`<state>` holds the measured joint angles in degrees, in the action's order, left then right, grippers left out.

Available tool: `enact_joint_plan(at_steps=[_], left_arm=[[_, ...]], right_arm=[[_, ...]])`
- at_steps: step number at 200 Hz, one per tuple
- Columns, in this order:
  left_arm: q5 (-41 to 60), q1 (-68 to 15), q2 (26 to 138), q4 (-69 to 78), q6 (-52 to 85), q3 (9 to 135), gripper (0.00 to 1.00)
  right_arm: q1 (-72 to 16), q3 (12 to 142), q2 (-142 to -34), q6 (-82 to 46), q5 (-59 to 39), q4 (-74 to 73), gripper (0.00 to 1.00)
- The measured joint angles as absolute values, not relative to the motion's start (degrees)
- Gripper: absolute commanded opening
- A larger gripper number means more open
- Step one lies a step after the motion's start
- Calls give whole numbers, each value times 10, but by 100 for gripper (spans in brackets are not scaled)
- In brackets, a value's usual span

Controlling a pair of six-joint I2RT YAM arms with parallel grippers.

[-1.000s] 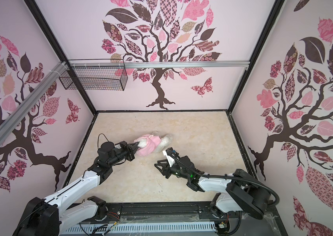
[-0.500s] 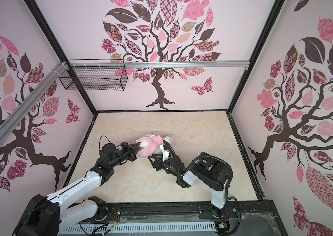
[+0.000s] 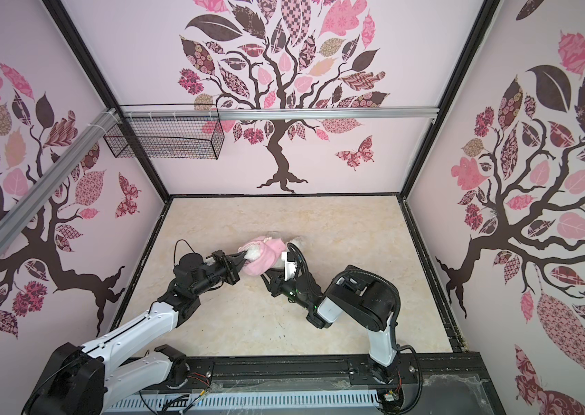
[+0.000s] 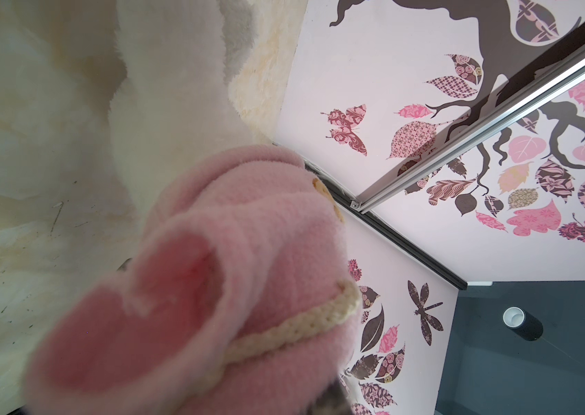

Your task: Dress the teddy bear

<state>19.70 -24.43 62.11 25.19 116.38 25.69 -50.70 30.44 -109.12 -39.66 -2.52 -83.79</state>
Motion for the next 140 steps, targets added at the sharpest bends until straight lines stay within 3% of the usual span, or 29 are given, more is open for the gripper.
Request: enact_joint_plan(at_steps=[43, 140], left_arm=[[197, -244, 621, 252, 1163, 257, 0], [237, -247, 629, 197, 1132, 258, 0]], right_arm=[[-493, 309, -1092, -409, -26, -843, 0], [-472, 264, -1090, -410, 17, -834, 0]])
